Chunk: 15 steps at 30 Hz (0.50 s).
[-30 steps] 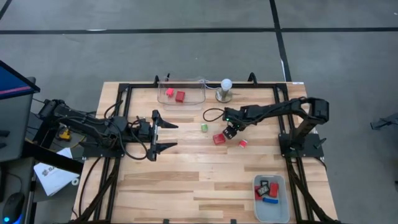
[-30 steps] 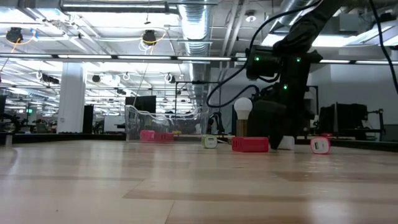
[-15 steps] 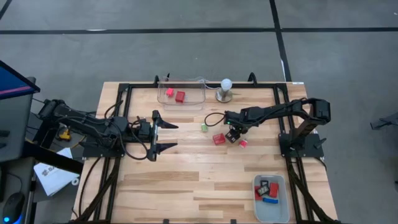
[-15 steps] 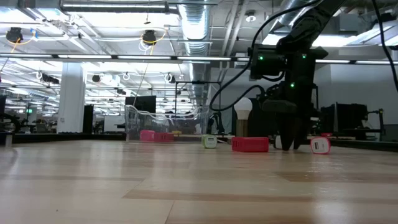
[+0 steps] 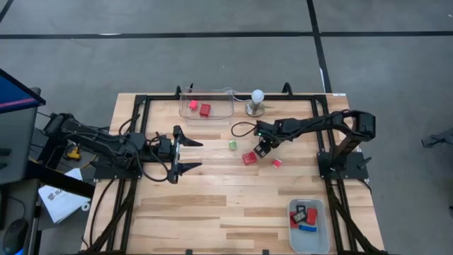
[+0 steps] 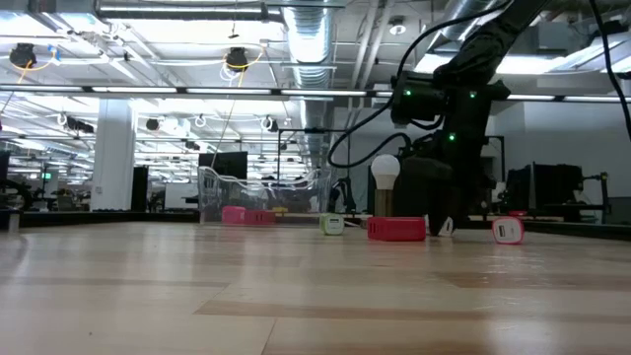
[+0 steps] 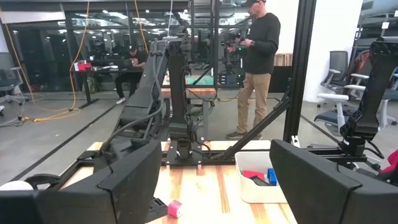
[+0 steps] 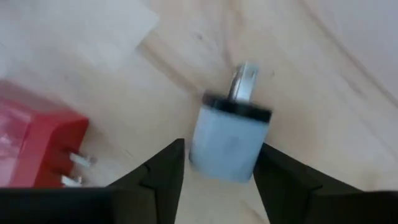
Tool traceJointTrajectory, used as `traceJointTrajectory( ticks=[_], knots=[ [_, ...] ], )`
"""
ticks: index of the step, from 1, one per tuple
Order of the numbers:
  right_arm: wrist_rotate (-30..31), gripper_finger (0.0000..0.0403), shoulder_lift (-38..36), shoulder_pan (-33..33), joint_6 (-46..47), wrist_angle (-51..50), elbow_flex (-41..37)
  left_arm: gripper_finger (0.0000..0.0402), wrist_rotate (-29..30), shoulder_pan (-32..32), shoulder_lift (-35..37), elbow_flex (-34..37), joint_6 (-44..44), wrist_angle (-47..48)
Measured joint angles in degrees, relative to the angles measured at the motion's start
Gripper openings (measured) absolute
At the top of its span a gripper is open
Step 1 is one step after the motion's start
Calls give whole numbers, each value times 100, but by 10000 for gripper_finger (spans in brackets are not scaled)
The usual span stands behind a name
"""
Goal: Pick & Place Office items
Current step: Put the white black charger adapter into the transparent bin
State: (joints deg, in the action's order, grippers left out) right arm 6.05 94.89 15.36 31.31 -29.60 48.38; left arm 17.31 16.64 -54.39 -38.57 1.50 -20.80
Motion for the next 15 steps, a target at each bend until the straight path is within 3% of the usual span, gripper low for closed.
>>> traceJointTrajectory(
  ticks=[7, 15],
  knots=[
    [0, 212, 0, 221, -28, 123, 0, 296, 1, 0, 0, 0, 7, 0],
    [0, 194, 0, 249, -28, 220, 0, 296, 0, 0, 0, 0, 15, 0]
  ],
)
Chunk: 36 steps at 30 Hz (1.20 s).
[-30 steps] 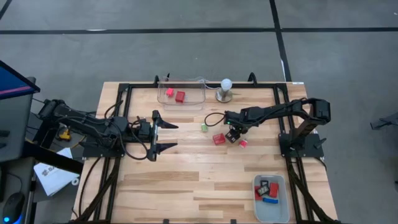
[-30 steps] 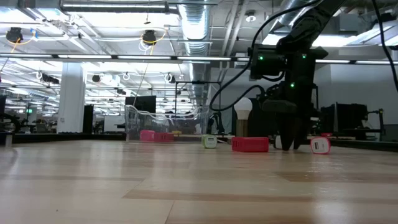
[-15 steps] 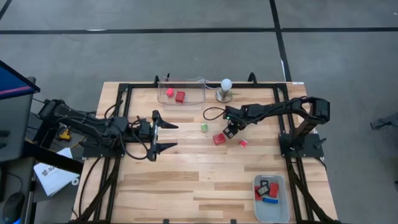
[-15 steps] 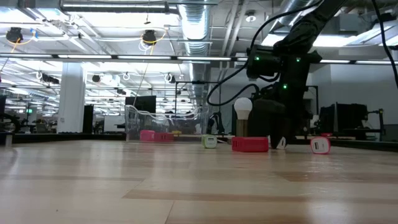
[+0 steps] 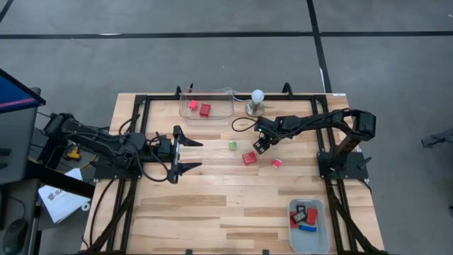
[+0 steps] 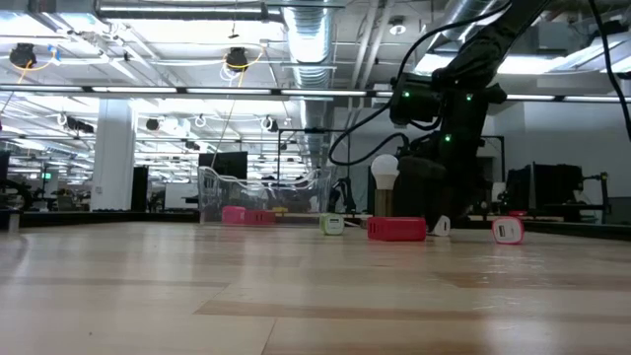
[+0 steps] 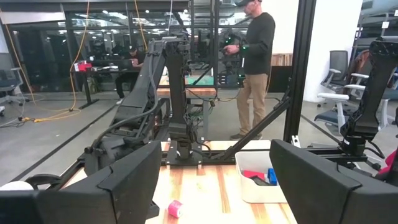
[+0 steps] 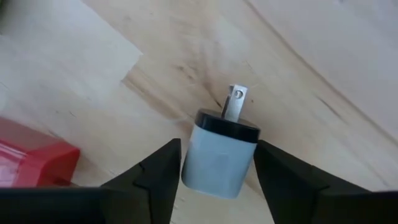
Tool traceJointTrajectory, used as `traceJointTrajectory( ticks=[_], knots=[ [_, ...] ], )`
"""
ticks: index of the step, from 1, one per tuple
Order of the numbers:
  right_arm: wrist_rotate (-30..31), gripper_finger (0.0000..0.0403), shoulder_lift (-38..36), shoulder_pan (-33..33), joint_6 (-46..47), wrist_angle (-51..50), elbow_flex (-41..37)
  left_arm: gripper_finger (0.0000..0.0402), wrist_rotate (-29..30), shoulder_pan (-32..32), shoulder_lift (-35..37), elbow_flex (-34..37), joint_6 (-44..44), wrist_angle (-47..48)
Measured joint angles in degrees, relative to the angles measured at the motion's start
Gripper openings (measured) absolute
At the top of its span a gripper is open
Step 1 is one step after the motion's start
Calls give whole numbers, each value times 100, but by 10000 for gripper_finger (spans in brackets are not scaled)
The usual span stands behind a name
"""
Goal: Pick & Place Office items
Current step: Put the white black charger adapter into the transparent bin
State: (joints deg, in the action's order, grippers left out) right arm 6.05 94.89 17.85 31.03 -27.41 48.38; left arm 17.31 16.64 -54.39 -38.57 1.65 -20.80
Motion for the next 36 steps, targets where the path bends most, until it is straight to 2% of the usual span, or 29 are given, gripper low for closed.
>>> traceJointTrajectory(
  ticks=[8, 18, 27, 33, 36],
  knots=[
    [8, 119, 0, -57, -8, 25, 4, 296, 1, 0, 0, 0, 0, 0],
    [5, 119, -136, -885, 121, -10, 217, 296, 0, 1, 0, 0, 0, 49],
    [961, 121, -741, -1675, 20, -533, 1383, 296, 97, 0, 126, -9, -20, 362],
    [1024, 122, -902, -1489, -563, -238, 2278, 296, 538, 0, 338, -4, -373, 1334],
    [681, 122, -700, -1193, -813, -237, 2664, 296, 737, 0, 519, -4, -715, 2191]
  ],
)
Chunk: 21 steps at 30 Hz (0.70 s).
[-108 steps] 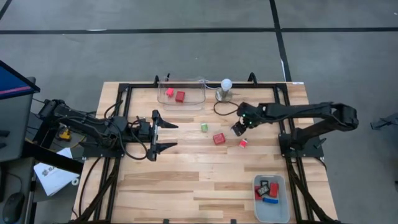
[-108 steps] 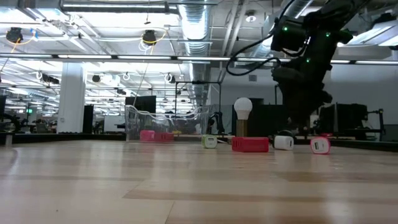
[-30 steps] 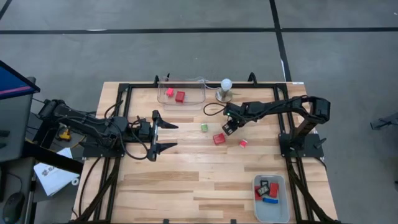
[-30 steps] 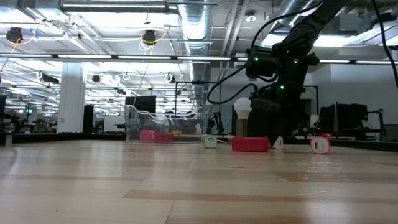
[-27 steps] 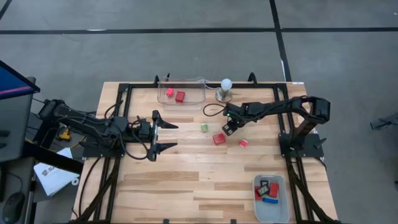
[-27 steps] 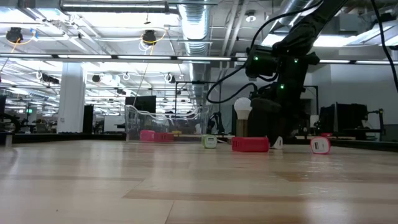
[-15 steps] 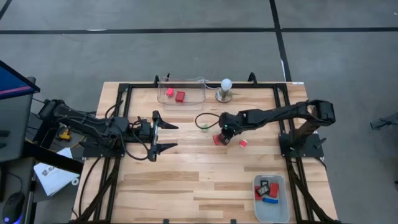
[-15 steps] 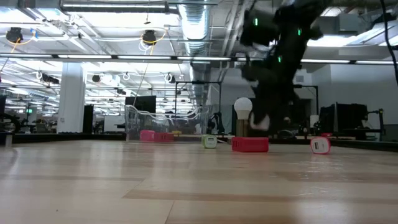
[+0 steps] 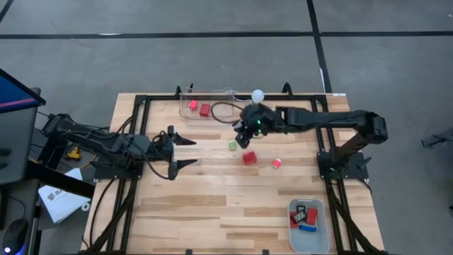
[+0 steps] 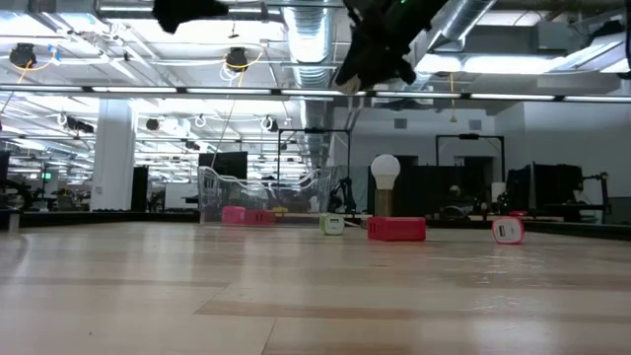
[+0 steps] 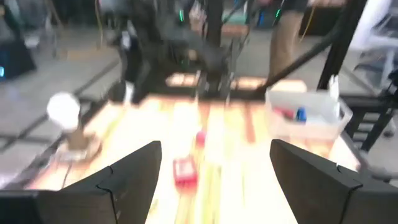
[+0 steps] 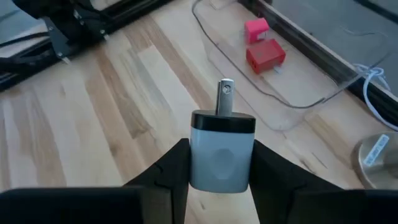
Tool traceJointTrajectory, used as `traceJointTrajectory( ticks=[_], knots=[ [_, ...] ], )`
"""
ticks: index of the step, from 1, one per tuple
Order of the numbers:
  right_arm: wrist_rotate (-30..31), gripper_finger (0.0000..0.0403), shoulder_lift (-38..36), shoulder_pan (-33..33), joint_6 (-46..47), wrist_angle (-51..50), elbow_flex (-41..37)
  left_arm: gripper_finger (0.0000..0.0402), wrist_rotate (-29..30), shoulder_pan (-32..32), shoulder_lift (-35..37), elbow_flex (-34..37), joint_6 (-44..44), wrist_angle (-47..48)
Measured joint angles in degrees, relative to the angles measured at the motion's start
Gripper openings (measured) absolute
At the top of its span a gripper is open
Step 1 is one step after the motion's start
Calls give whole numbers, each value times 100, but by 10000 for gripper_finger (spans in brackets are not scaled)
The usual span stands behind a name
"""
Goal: Pick & Place Office items
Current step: Put the white black charger adapter into the transparent bin
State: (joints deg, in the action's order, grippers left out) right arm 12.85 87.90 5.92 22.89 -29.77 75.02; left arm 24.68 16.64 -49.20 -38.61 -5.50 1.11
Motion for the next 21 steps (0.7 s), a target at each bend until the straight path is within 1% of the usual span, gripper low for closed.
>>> traceJointTrajectory(
  ticks=[3, 5, 7, 10, 14, 15, 21],
  knots=[
    [-243, 123, 235, 227, -196, -40, 184, 296, 27, 0, 147, 2, -264, 650],
    [-267, 123, 364, 373, -300, -10, 249, 296, 47, 0, 171, 2, -456, 877],
    [-440, 123, 539, 582, -398, 43, 311, 296, 173, 0, 208, 10, -608, 1202],
    [-882, 123, 838, 987, -501, 265, 398, 296, 345, 0, 205, 8, -825, 1282],
    [-1738, 123, 1278, 1559, -500, 757, 734, 296, 409, 0, 198, 8, -851, 1254],
    [-1864, 123, 1412, 1672, -498, 872, 877, 296, 409, 0, 196, 8, -850, 1256],
    [-2302, 123, 2227, 2139, -526, 726, 1819, 296, 429, 0, 196, 8, -850, 1288]
  ],
)
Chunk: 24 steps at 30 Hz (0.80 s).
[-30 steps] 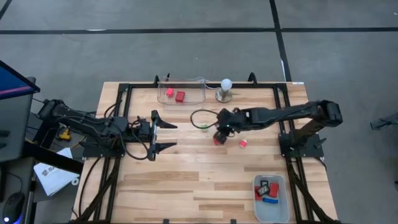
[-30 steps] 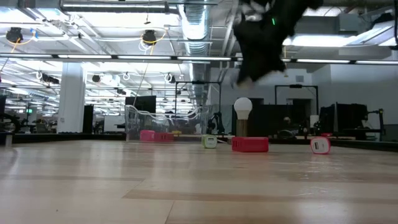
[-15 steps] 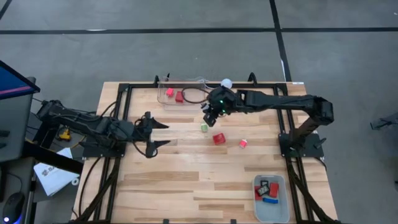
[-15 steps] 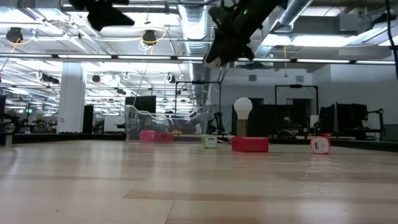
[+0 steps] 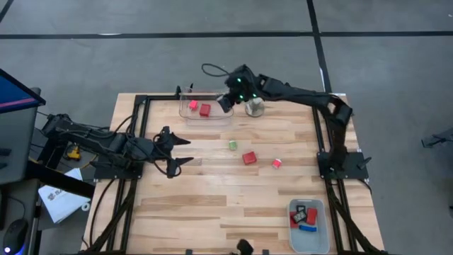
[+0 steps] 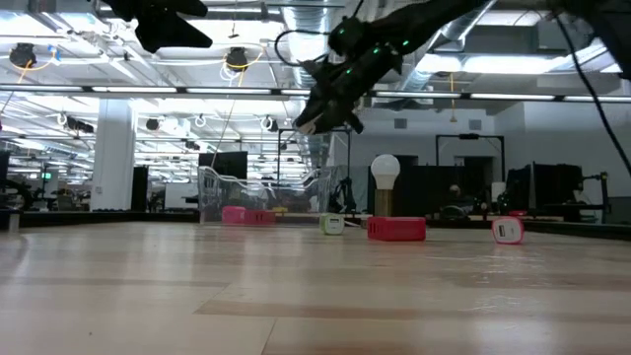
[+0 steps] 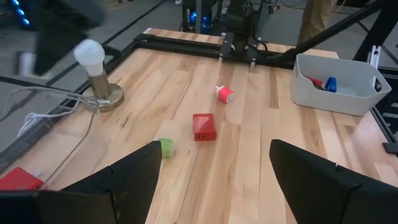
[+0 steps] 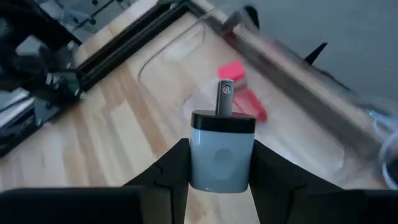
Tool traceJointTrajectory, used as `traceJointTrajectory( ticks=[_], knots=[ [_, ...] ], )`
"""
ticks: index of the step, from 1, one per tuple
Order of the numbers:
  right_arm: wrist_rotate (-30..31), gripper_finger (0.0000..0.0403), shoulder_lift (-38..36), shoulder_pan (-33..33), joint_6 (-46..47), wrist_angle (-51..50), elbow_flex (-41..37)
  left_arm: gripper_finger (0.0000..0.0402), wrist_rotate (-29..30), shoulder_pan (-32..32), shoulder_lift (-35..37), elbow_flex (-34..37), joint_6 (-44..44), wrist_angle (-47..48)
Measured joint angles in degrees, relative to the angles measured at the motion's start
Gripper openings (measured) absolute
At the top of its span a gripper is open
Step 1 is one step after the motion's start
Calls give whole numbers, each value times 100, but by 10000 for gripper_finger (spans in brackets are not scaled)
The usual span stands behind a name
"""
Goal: Pick & Place Office items
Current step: Put the white black charger adapter into the transparent bin
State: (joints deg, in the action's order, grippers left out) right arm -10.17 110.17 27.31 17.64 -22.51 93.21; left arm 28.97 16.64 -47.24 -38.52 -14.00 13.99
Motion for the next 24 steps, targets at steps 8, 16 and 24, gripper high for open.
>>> traceJointTrajectory(
  ticks=[8, 16, 24],
  knots=[
    [-26, 123, 1285, 176, -106, -591, 1278, 296, -1, 0, -2, 0, 4, 28],
    [430, 123, 2205, 225, -368, -1575, 2502, 296, -2, 0, -2, -1, 7, 56],
    [1031, 123, 2671, 114, -740, -2589, 3399, 296, 16, 0, -4, -2, 63, 45]
  ],
)
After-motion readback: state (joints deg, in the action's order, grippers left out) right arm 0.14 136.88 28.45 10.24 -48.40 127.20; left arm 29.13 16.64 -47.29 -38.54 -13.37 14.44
